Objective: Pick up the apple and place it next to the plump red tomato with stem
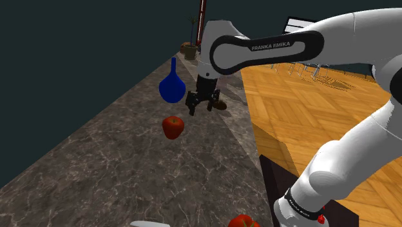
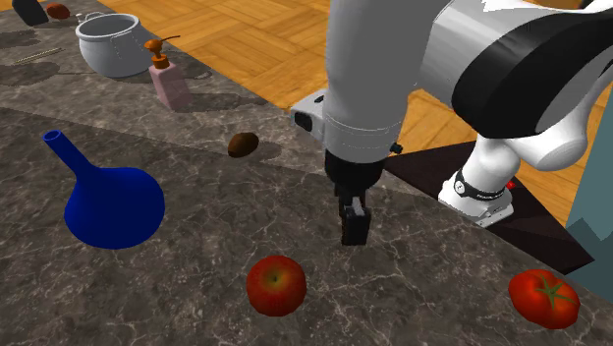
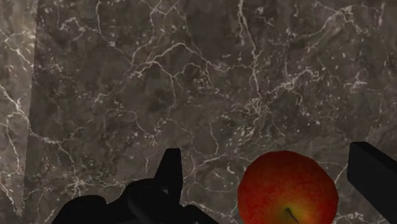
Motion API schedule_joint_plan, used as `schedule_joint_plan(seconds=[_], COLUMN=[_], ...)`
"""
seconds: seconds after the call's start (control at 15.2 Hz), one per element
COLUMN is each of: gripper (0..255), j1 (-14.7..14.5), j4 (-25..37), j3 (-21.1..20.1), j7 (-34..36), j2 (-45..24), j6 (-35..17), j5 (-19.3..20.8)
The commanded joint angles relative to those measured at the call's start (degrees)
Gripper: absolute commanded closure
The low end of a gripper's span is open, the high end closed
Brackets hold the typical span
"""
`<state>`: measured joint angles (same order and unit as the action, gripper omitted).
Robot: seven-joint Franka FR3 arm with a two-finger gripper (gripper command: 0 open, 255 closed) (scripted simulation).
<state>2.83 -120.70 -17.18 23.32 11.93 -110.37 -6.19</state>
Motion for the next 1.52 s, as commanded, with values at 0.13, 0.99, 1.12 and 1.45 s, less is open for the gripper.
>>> schedule_joint_plan(seconds=[0.13,0.99,1.12,1.45], gripper=[0,0,0,0], j1=[0.20,-1.49,-1.50,-1.51], j4=[6.90,16.65,16.41,16.41], j3=[-1.70,-1.97,-1.96,-1.96], j7=[6.61,16.31,16.36,16.36], j2=[-8.84,-24.62,-24.78,-24.78], j6=[-2.21,-8.01,-8.41,-8.40], j5=[2.99,9.38,9.44,9.44])
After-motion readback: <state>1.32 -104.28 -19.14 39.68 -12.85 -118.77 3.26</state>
